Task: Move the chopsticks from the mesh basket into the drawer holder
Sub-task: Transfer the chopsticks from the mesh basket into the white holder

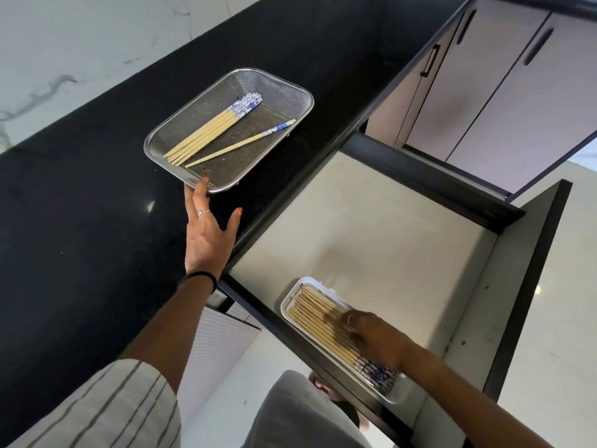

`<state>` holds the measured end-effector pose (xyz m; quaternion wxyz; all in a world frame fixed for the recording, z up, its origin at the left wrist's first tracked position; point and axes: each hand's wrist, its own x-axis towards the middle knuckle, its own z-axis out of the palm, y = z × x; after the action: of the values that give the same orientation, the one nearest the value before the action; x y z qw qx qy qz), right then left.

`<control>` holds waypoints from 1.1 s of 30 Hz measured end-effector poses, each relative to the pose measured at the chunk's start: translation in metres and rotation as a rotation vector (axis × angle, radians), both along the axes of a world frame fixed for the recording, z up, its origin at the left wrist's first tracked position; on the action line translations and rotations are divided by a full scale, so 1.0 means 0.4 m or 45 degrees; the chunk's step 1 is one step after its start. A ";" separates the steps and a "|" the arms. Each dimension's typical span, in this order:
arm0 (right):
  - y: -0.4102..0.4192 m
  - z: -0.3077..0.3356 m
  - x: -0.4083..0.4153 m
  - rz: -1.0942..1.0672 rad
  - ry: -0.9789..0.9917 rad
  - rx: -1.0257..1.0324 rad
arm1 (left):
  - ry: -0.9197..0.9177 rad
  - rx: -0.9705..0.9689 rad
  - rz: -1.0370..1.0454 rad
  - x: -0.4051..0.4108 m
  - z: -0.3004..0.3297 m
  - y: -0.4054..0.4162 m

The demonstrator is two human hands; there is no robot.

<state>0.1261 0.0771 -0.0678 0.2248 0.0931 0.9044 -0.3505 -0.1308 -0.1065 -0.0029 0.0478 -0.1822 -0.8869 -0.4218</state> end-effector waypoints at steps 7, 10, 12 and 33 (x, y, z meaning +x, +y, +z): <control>0.066 0.178 -0.171 -0.061 0.404 0.098 | 0.002 -0.006 0.001 0.005 0.001 -0.001; 0.081 0.290 -0.263 -0.123 0.682 0.092 | -0.020 -0.007 -0.015 0.009 0.002 0.001; 0.082 0.363 -0.343 -0.118 0.880 0.107 | -0.030 -0.018 0.004 0.005 0.007 0.000; 0.004 0.334 -0.980 0.440 0.534 0.854 | -0.042 -0.048 0.067 -0.002 0.007 0.002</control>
<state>-0.2658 0.0788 0.0657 0.0488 -0.0650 0.9967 -0.0058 -0.1315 -0.1056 0.0000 0.0408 -0.1525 -0.8999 -0.4066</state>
